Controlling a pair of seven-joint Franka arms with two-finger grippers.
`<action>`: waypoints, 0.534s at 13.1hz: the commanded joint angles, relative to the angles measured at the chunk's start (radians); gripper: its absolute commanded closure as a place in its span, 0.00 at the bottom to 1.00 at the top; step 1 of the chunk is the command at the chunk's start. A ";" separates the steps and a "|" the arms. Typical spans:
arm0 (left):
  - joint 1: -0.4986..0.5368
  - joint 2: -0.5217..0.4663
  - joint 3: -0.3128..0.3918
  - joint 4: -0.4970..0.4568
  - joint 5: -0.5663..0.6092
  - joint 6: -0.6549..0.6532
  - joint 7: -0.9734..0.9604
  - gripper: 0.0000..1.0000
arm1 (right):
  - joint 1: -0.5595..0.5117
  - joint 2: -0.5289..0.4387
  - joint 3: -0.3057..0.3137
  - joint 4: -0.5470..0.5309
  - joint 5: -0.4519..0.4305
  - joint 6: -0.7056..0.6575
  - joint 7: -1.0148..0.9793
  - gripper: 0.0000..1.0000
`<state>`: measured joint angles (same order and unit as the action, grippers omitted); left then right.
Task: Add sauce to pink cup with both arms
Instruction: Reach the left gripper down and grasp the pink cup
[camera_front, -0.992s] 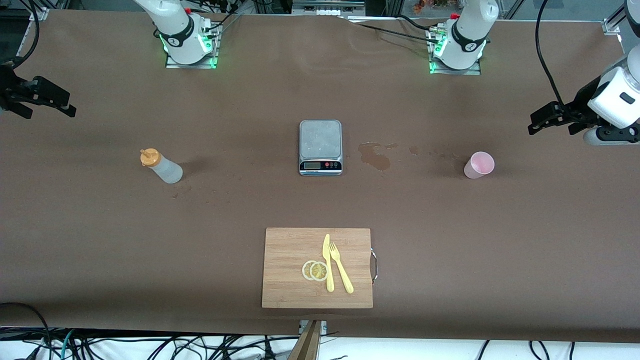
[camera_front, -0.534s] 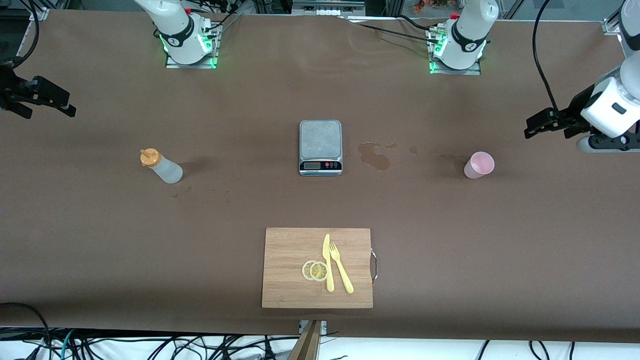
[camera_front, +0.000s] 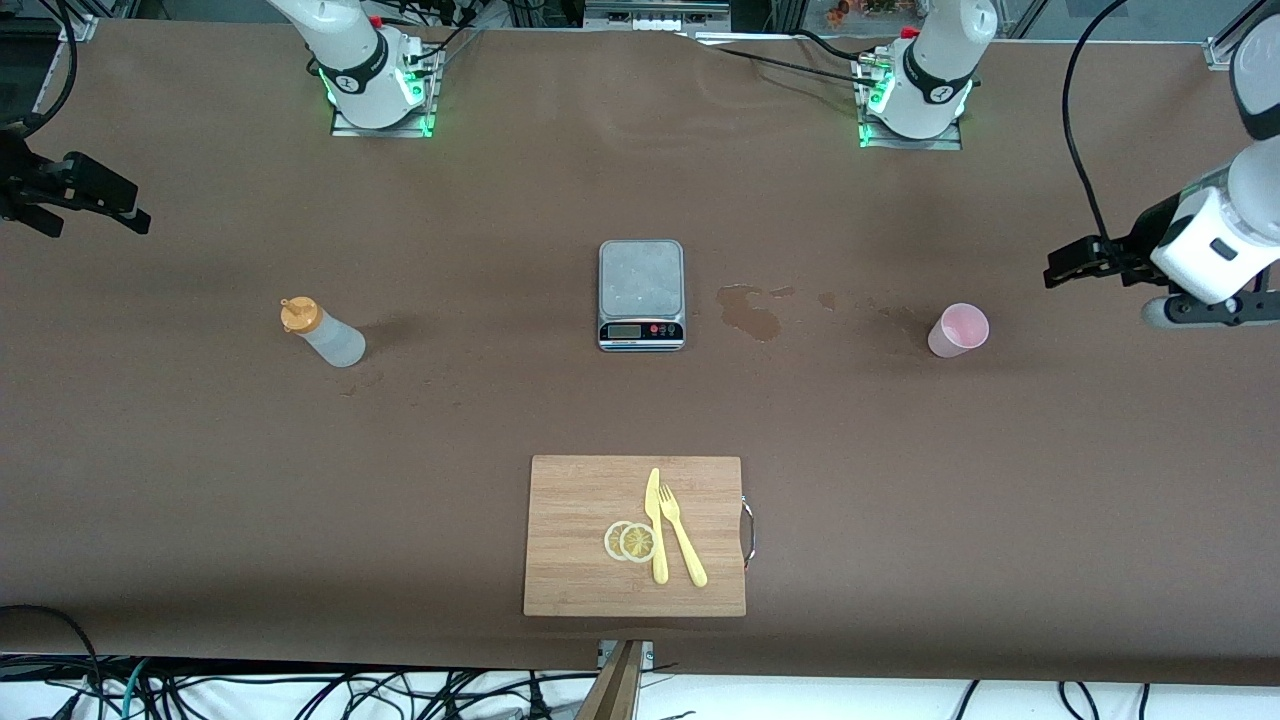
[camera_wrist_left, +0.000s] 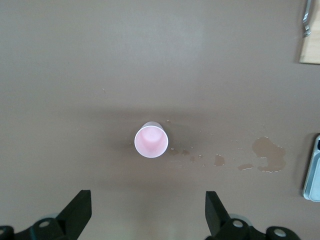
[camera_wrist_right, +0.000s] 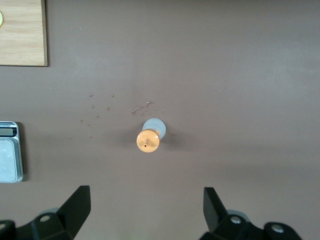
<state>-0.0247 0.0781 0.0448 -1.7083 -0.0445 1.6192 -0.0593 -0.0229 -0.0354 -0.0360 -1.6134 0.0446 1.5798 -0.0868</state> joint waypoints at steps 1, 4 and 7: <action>0.026 0.061 -0.002 -0.002 -0.014 -0.021 -0.002 0.00 | 0.000 -0.014 -0.004 0.006 0.011 -0.018 -0.014 0.00; 0.046 0.065 -0.002 -0.121 -0.023 0.085 0.018 0.00 | 0.000 -0.014 -0.004 0.006 0.011 -0.017 -0.014 0.00; 0.078 0.069 -0.002 -0.268 -0.023 0.278 0.078 0.00 | 0.000 -0.014 -0.004 0.006 0.011 -0.017 -0.014 0.00</action>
<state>0.0230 0.1673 0.0464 -1.8749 -0.0445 1.7891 -0.0337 -0.0229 -0.0354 -0.0360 -1.6132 0.0446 1.5794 -0.0868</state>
